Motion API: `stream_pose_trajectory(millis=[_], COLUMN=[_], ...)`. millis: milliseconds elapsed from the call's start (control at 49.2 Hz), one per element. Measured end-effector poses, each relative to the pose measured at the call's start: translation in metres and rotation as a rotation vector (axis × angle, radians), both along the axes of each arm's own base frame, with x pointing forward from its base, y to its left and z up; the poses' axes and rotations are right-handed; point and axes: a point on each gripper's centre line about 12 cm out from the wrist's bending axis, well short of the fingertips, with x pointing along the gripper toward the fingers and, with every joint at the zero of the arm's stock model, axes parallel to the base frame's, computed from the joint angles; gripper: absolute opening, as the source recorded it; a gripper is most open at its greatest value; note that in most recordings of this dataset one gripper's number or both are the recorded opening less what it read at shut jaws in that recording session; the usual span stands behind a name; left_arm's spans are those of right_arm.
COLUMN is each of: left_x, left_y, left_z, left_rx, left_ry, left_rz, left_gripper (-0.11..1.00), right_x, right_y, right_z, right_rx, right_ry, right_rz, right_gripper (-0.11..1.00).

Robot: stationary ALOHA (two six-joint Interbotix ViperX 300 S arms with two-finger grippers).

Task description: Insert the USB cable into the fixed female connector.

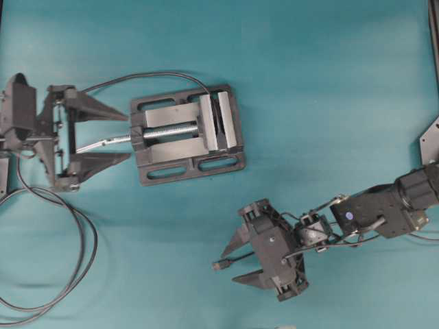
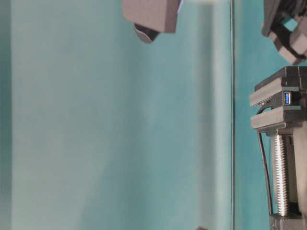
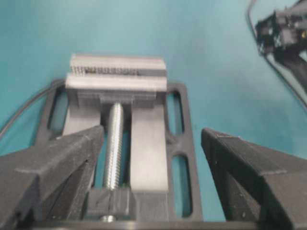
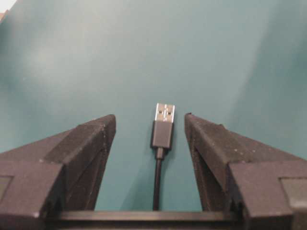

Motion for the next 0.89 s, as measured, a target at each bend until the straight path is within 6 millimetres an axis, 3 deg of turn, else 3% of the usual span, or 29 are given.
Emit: stream_pose_trajectory(millis=[224,508,894], left_x=[-0.032,-0.070,-0.080], left_y=[-0.003,-0.008,-0.009], left_z=[0.007,0.013,0.003], left_rx=[-0.011,-0.028,-0.029], left_ry=[0.031,0.123,0.148], left_rz=[-0.013,-0.038,-0.041], left_gripper=[1.00,1.00,1.00], right_x=[0.012,0.012,0.002], right_y=[0.004,0.002,-0.004], right_z=[-0.012,-0.015,-0.025], right_rx=[0.034,0.067,0.107], right_ry=[0.028,0.054,0.115], right_rz=[-0.020,-0.057,-0.142], right_gripper=[0.63,0.63,0.61])
